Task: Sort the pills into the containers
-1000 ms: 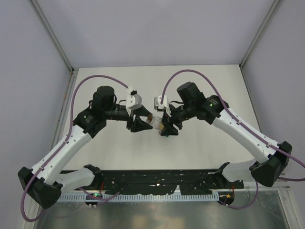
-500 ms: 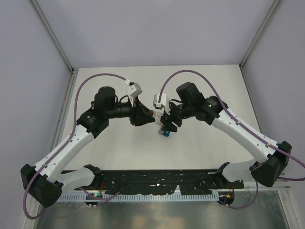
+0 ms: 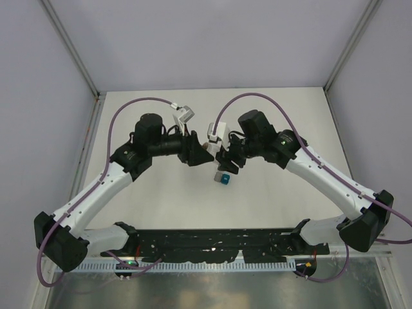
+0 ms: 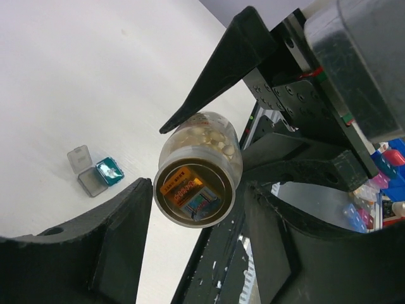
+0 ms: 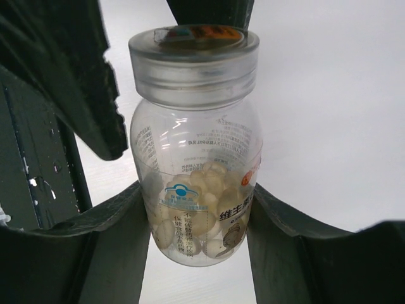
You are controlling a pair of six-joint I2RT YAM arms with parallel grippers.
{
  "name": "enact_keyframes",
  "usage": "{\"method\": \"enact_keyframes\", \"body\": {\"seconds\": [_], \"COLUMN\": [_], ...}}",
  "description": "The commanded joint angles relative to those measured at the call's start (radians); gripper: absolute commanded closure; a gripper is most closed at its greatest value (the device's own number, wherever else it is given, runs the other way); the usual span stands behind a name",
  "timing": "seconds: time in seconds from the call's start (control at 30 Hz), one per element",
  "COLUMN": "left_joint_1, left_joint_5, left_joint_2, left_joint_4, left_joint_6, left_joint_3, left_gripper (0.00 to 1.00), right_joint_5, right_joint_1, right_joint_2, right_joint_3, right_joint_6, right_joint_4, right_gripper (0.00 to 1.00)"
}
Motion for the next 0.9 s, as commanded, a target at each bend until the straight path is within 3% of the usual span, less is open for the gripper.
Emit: {"method": "enact_keyframes", "body": {"seconds": [0.0,0.1,0.3,0.4,0.57,0.67,0.87], "left_joint_1": [-0.005,-0.004,-0.002,-0.002,-0.001,-0.002,-0.004], "left_joint_5": [0.014,0.006,0.006,0.017,0.164,0.196,0.239], "left_joint_2": [-0.002,-0.016,-0.086,-0.132,-0.186,-0.177,-0.145], "left_joint_4": [-0.008,-0.026,-0.095,-0.138,-0.232,-0.246,-0.126], "left_joint_6": [0.03,0.078,0.238,0.381,0.732,0.811,0.826], "left_joint_3": [0.024,0.019,0.033,0.033,0.031,0.036,0.002], "left_gripper": [0.32,0.17,0.01,0.0,0.0,0.0,0.0], "right_joint_5": [-0.004,-0.012,-0.029,-0.053,-0.171,-0.252,-0.317], "right_joint_1": [0.0,0.0,0.0,0.0,0.0,0.0,0.0], "right_joint_2": [-0.01,-0.013,-0.026,-0.03,-0.02,-0.003,0.02], "right_joint_3": [0.0,-0.004,-0.024,-0.024,-0.006,0.02,0.059], "right_joint_6": [0.018,0.016,0.007,-0.007,-0.042,-0.07,-0.096], "right_joint_4": [0.081,0.081,0.08,0.063,0.003,-0.034,-0.087], "right_gripper": [0.94,0.94,0.94,0.94,0.94,0.94,0.94]}}
